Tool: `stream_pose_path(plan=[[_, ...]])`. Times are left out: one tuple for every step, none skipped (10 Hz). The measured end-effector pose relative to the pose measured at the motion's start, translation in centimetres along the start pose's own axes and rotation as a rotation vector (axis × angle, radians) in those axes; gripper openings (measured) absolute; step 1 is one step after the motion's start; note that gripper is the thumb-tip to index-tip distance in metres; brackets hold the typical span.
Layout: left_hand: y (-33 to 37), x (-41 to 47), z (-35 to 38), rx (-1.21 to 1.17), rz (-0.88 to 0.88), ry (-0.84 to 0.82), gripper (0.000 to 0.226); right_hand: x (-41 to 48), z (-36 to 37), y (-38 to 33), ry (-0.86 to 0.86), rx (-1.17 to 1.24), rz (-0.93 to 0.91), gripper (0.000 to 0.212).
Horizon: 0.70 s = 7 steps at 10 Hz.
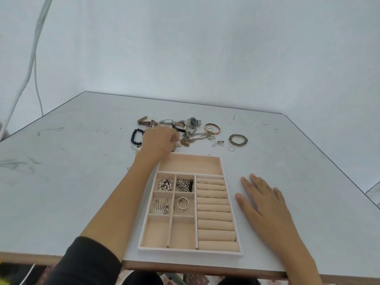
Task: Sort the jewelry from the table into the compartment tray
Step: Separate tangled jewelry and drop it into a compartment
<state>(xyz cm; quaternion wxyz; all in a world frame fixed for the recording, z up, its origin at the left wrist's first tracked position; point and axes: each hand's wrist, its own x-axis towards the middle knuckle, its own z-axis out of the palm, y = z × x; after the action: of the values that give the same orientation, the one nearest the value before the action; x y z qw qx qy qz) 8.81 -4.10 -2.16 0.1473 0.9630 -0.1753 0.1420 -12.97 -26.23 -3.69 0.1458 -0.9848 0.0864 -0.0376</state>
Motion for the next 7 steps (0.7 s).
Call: stream_pose_path(plan=[[0.0, -0.1, 0.1, -0.022, 0.015, 0.046, 0.018, 0.0, 0.0, 0.0, 0.005, 0.022, 0.000, 0.055], [0.0, -0.2, -0.3, -0.105, -0.004, 0.100, 0.020, 0.0, 0.1, 0.1, 0.004, 0.025, -0.001, 0.055], [-0.1, -0.4, -1.1, -0.205, -0.038, 0.155, 0.023, 0.0, 0.2, 0.1, 0.006, 0.026, -0.002, 0.055], [-0.2, -0.7, -1.8, -0.356, -0.076, 0.189, 0.021, 0.0, 0.1, 0.1, 0.000, 0.025, -0.001, 0.055], [-0.6, -0.6, -1.9, -0.544, -0.090, 0.191, 0.018, 0.0, 0.1, 0.1, -0.001, 0.023, 0.001, 0.055], [-0.8, -0.5, -2.1, -0.730, -0.085, 0.197, 0.016, 0.0, 0.1, 0.2, -0.006, 0.018, 0.000, 0.055], [-0.6, -0.6, -2.8, -0.910, -0.089, 0.201, 0.015, 0.0, 0.2, 0.1, -0.003, 0.021, -0.001, 0.055]])
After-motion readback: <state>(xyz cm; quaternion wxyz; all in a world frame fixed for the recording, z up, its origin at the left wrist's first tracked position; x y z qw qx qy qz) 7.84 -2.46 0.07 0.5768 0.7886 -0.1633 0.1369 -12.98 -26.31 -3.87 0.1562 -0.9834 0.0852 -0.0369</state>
